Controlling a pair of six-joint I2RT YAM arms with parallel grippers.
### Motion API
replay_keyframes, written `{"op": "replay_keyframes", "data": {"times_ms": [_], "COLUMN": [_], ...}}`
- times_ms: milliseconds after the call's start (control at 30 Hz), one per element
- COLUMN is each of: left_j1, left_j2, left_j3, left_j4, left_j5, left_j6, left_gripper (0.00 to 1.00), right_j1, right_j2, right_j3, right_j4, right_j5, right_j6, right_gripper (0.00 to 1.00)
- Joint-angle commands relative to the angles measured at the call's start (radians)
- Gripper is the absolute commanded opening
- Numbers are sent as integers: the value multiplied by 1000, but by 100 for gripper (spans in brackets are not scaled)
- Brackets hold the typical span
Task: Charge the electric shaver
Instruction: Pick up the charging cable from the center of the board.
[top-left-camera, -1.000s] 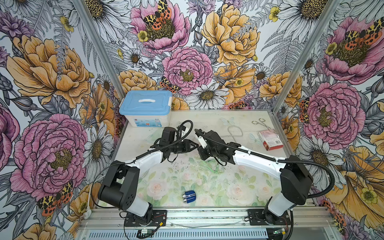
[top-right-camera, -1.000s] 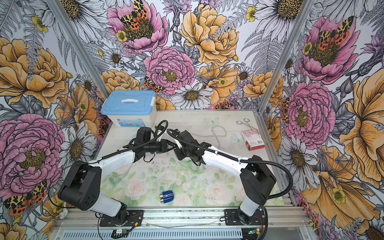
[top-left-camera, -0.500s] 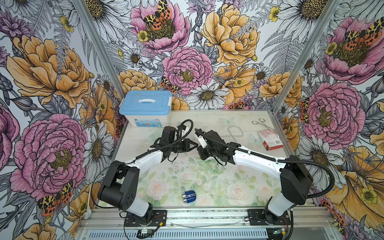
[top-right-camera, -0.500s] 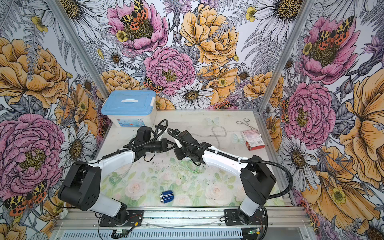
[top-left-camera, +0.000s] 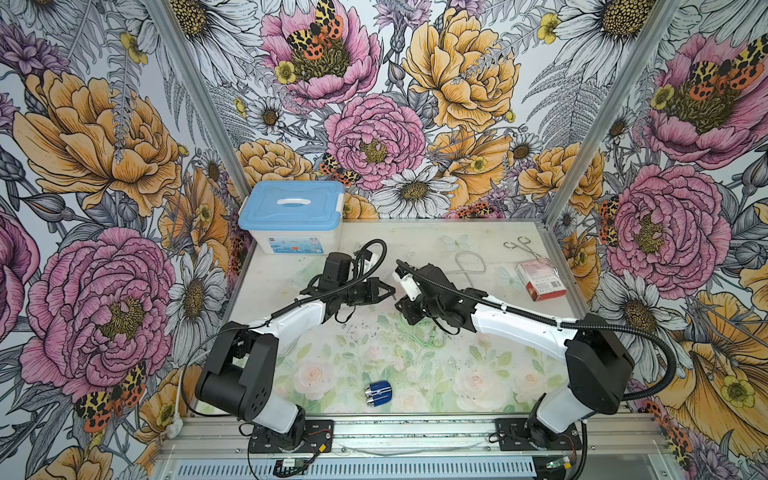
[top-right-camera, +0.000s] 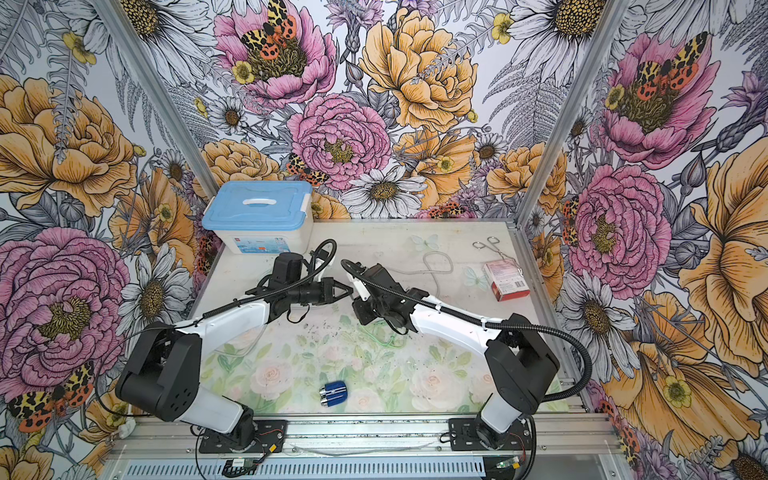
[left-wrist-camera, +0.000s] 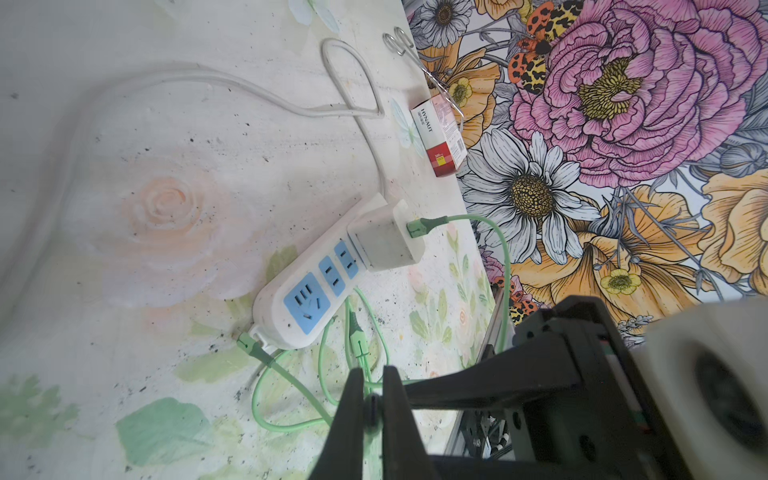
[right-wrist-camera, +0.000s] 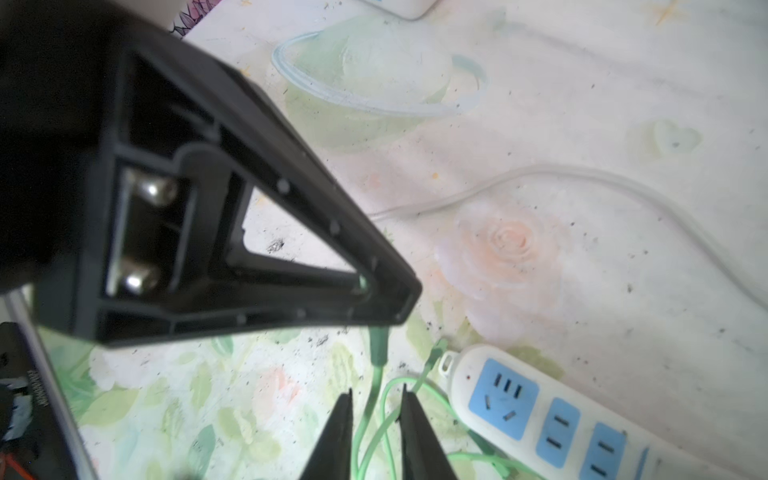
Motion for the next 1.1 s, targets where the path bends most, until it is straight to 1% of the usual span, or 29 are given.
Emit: {"op": "replay_keyframes", "data": {"times_ms": [0, 133, 267, 433, 600, 967, 1000, 1067], "left_j1": [1, -16, -35, -45, -51, -64, -65, -66], "left_j2": [-29, -21, -27, -50, -58, -44, -44, -47], "left_j3": [11, 22, 34, 32, 32, 34, 34, 31], "left_j4": [7, 17, 17, 18, 18, 28, 29, 29], "left_j5": [-8, 15, 47, 70, 72, 83, 83, 85], "left_j6": [36, 44, 53, 57, 55, 49, 48, 47], "left_gripper": [0, 0, 0, 0, 0, 0, 0, 0], "right_j1": [-49, -104, -154, -196, -201, -207, -208, -209], "right_j2": [-83, -120, -86, -24, 10, 17, 21, 26], "right_j3": [-36, -49, -38, -20, -1, 4, 4, 4], "right_j4": [12, 71, 100, 108, 114, 175, 179, 188], "right_j5": [-129, -291, -441, -547, -564, -562, -559, -560], "right_j6": [-2, -13, -44, -68, -83, -59, -56, -49], "right_gripper": [30, 32, 32, 32, 30, 21, 19, 12]}}
